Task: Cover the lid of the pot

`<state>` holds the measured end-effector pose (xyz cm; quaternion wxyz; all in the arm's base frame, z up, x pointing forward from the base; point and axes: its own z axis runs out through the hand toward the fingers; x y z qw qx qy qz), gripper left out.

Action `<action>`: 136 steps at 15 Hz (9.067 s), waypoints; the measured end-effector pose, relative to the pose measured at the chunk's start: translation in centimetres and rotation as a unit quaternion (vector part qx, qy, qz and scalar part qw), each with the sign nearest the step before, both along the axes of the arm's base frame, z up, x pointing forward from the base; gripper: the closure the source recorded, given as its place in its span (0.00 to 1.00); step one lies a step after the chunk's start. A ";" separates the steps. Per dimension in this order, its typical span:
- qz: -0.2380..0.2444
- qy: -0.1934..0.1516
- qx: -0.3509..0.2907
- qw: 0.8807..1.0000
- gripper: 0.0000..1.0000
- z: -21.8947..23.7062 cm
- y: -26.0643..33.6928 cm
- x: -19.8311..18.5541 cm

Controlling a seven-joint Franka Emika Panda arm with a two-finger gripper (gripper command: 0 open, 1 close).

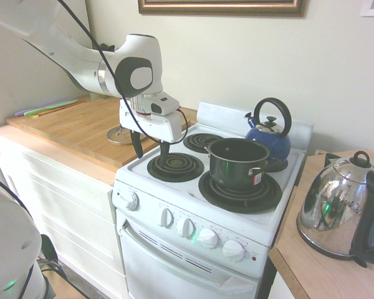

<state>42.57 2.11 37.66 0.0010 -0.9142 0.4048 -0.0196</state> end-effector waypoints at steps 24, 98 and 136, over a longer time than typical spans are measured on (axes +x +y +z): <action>0.007 0.005 -0.008 1.000 0.00 2.1 25.1 12.9; -0.222 0.009 -0.034 0.974 1.00 9.7 -22.0 15.3; -0.209 0.026 -0.037 0.977 1.00 9.7 -20.5 12.9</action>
